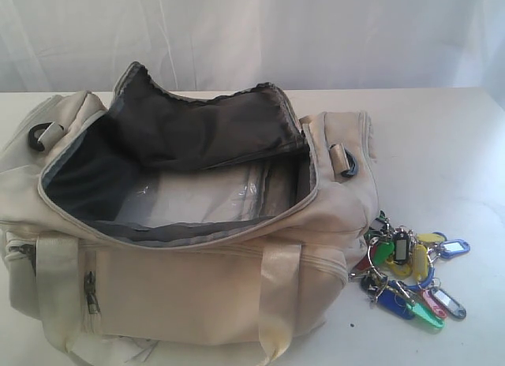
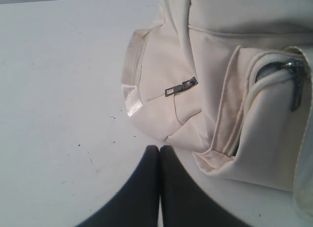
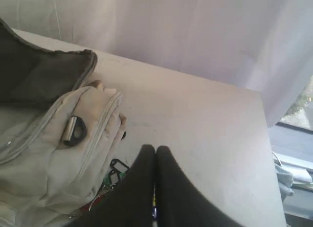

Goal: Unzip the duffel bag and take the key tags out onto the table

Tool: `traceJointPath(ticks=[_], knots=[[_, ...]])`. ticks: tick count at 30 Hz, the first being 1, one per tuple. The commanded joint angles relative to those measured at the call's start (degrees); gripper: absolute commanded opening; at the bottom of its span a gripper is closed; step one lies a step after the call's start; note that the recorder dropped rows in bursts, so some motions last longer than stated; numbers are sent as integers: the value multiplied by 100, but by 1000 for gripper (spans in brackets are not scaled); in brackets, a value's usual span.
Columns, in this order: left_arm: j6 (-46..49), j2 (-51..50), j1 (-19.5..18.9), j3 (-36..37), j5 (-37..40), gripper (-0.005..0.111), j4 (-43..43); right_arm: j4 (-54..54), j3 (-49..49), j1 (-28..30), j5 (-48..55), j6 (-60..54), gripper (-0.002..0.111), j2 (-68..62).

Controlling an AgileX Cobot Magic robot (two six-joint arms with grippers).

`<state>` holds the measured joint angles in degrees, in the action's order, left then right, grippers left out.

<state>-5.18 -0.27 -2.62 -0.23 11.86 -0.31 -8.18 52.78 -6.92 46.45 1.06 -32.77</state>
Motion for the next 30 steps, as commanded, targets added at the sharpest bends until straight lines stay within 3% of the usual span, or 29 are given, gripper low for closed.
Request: traceJointPath(ticks=[1, 12, 16, 23, 30], knots=[[-6, 27, -25, 23, -28, 0, -11, -26, -17, -18, -35, 36, 0, 443], [-6, 27, -25, 23, -28, 0, -11, -24, -40, 738, -345, 112, 0, 1148], [5, 27, -25, 23, -28, 0, -11, -24, -522, 809, -1769, 117, 0, 1419], [5, 27, -25, 23, -28, 0, -11, -24, -2335, 809, -4762, 117, 0, 1871], [5, 27, -25, 23, -28, 0, -11, -24, -3646, 1041, -5068, 117, 0, 2398]])
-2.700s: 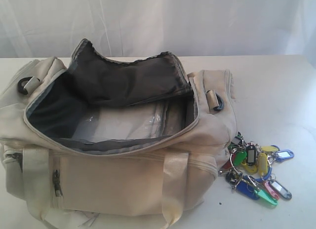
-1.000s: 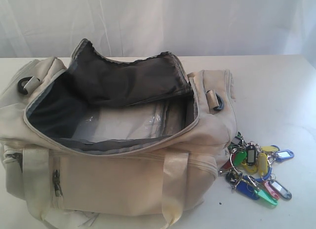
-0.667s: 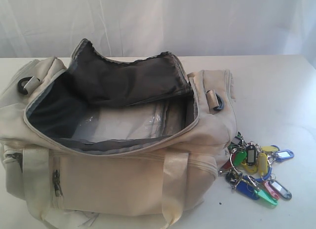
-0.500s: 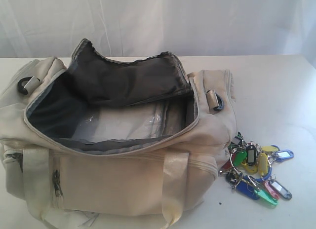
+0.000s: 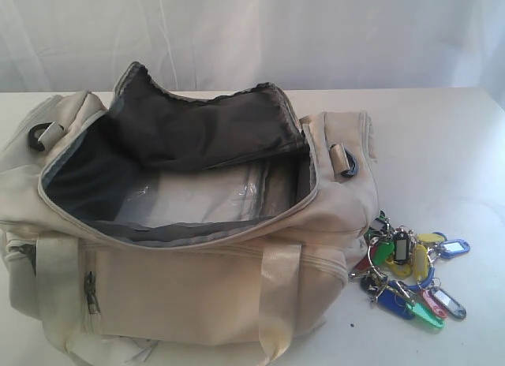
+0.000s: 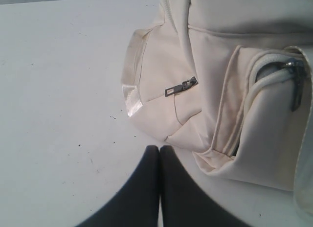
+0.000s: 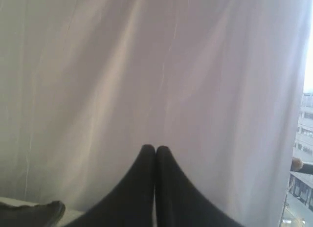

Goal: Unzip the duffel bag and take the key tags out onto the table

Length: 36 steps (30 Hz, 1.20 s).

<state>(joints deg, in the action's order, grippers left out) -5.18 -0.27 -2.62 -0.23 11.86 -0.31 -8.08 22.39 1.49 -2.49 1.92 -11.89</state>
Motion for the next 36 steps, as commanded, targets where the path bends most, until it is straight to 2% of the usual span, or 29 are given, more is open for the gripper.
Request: traceJointPath(ticks=[1, 10, 12, 15, 27, 32, 36], knots=[[5, 27, -25, 23, -28, 0, -11, -35, -775, 261, -154, 31, 0, 407], [5, 27, -25, 23, -28, 0, -11, -35, -1908, 684, 191, 128, 0, 1189], [3, 27, -25, 23, -28, 0, -11, -25, -2047, 709, 877, 439, 0, 1189], [3, 27, -25, 23, -28, 0, -11, 120, -2070, 709, 2499, 634, 0, 1189], [3, 27, -25, 23, -28, 0, -11, 296, -2239, 709, 2197, 564, 0, 1189], [3, 27, -25, 23, -28, 0, -11, 808, -2239, 709, 2197, -242, 0, 1189], [3, 27, -25, 23, -28, 0, -11, 850, -2239, 709, 2207, -254, 0, 1189]])
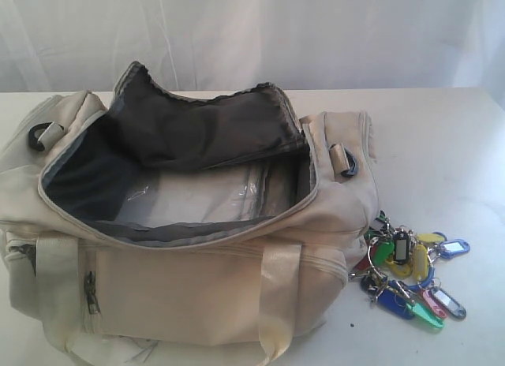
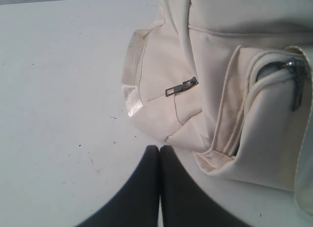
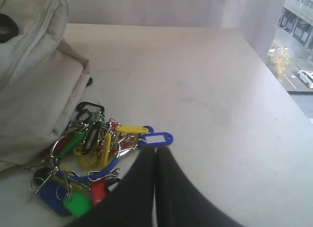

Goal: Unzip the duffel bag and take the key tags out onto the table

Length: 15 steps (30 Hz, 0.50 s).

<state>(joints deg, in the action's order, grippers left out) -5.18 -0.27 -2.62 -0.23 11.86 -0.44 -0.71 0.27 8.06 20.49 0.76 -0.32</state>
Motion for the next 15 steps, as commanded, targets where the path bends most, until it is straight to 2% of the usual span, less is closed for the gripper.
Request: traceJointPath(ticks=[1, 15], knots=[[3, 27, -25, 23, -28, 0, 1, 113, -27, 52, -91, -25, 0, 32], [3, 27, -25, 23, -28, 0, 1, 113, -27, 52, -91, 15, 0, 32]])
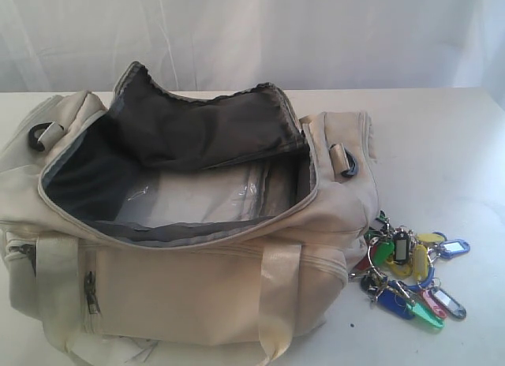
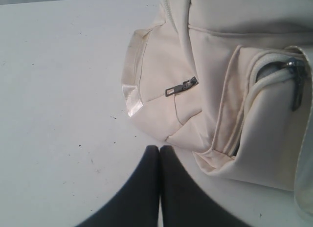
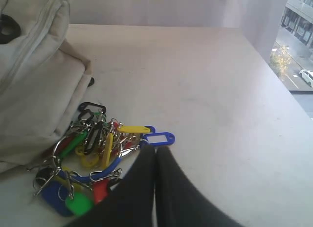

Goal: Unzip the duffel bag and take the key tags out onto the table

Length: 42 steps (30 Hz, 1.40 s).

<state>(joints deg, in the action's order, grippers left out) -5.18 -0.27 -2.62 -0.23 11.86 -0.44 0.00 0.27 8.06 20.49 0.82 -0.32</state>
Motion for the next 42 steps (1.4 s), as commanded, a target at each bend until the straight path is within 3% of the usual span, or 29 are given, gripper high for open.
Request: traceJointPath(ticks=[1, 33, 42], knots=[[3, 27, -25, 23, -28, 0, 1, 43, -27, 52, -91, 9, 0, 32], [3, 27, -4, 23, -15, 0, 1, 43, -27, 52, -91, 9, 0, 32], [3, 27, -254, 23, 36, 0, 1, 43, -27, 52, -91, 9, 0, 32]])
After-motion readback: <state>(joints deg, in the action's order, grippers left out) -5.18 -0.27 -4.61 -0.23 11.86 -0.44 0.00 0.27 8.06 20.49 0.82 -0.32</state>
